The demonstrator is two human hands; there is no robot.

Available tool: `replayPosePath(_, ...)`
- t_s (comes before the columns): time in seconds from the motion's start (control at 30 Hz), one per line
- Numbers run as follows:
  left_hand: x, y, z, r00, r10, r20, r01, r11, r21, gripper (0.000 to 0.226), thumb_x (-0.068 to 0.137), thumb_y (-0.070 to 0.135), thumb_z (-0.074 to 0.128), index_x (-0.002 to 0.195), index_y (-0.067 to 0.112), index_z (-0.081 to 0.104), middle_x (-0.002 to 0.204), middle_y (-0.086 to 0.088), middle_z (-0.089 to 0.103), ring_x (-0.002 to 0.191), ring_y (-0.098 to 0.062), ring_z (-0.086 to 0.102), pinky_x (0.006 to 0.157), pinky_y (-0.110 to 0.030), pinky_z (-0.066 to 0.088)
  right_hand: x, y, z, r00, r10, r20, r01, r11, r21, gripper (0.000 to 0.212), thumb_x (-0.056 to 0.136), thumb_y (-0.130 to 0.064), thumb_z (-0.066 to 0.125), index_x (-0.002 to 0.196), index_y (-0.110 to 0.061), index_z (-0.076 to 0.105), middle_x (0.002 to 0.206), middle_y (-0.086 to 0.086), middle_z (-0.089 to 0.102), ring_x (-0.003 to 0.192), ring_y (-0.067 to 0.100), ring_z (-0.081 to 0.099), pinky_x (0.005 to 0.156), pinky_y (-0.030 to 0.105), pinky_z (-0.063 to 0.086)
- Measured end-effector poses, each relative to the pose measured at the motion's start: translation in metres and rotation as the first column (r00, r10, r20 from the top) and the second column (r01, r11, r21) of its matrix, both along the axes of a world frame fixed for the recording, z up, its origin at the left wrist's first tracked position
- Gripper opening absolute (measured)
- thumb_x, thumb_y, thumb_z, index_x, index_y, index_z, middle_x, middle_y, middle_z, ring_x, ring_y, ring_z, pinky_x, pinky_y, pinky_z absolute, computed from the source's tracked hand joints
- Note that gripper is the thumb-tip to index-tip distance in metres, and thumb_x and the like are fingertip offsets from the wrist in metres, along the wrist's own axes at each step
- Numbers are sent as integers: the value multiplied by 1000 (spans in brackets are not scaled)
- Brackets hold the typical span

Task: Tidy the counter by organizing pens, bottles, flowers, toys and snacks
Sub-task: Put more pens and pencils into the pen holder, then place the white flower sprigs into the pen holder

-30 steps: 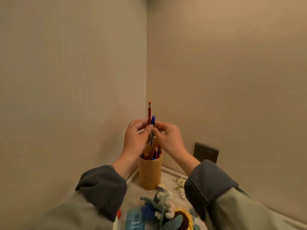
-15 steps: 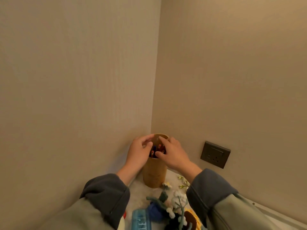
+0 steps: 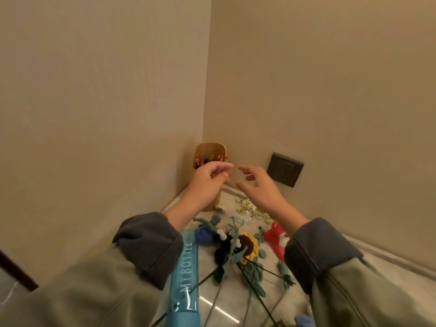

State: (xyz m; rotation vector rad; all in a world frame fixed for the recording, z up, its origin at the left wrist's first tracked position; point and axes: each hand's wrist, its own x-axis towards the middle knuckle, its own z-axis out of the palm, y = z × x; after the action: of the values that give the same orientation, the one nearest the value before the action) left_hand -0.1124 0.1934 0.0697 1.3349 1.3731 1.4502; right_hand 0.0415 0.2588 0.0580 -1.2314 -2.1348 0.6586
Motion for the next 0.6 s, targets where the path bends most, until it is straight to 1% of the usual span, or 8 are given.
replayPosePath(0.1, 29, -13, -9, 996, -79, 38, 82, 992, -91, 30, 95, 6, 49, 97, 33, 63, 100, -1, 69, 91, -13, 68, 75, -23, 55, 26, -13, -8, 1000, -2, 2, 2, 999, -41, 42, 90, -29, 62, 131, -22, 55, 125, 1, 55, 104, 9, 54, 85, 24, 41)
replayPosePath(0.2, 54, -21, -21, 988, -146, 56, 154, 972, -179, 24, 95, 12, 51, 103, 31, 62, 101, 1, 71, 91, -11, 69, 74, -23, 55, 53, -24, -15, 1000, -9, 28, 11, 996, -86, 36, 91, -28, 61, 126, -19, 59, 118, 1, 61, 103, 11, 57, 85, 26, 45)
replayPosePath(0.3, 80, -30, -38, 983, -163, 90, 181, 950, -255, 20, 95, 15, 52, 107, 29, 60, 103, -1, 69, 91, -10, 68, 75, -23, 56, 80, -35, -26, 999, -8, 48, 17, 983, -184, 32, 92, -25, 59, 123, -19, 62, 111, 0, 66, 99, 11, 61, 87, 30, 51)
replayPosePath(0.37, 96, -36, -51, 983, -139, 121, 169, 939, -299, 21, 95, 12, 51, 110, 24, 59, 100, -2, 68, 88, -11, 67, 74, -24, 55, 95, -41, -35, 998, -12, 63, 25, 976, -217, 30, 91, -23, 59, 121, -19, 64, 107, -3, 68, 93, 10, 64, 85, 29, 52)
replayPosePath(0.43, 109, -44, -64, 986, -105, 129, 144, 926, -348, 24, 94, 10, 51, 116, 18, 58, 99, -4, 66, 87, -13, 65, 77, -28, 54, 106, -46, -46, 997, -18, 78, 35, 972, -231, 28, 90, -21, 60, 118, -20, 65, 103, -4, 69, 92, 11, 64, 84, 28, 51)
replayPosePath(0.47, 113, -48, -71, 992, -75, 103, 108, 928, -356, 25, 94, 9, 53, 117, 17, 58, 100, -3, 65, 88, -13, 64, 78, -29, 53, 110, -48, -52, 996, -14, 83, 35, 968, -249, 27, 90, -21, 61, 116, -20, 66, 103, -4, 69, 93, 11, 64, 86, 29, 50)
replayPosePath(0.53, 116, -58, -84, 1000, 8, 8, -5, 946, -324, 26, 91, 8, 56, 113, 21, 58, 100, 2, 63, 90, -10, 62, 79, -26, 53, 117, -52, -62, 994, 15, 106, 16, 958, -286, 26, 90, -24, 61, 115, -21, 67, 107, -5, 69, 97, 9, 62, 89, 31, 51)
replayPosePath(0.6, 116, -65, -92, 997, 71, -31, -77, 951, -299, 26, 90, 7, 57, 108, 26, 58, 100, 4, 63, 93, -7, 61, 81, -24, 53, 122, -55, -72, 989, 58, 137, -14, 953, -301, 26, 91, -26, 61, 115, -22, 68, 112, -7, 68, 99, 7, 61, 90, 30, 51)
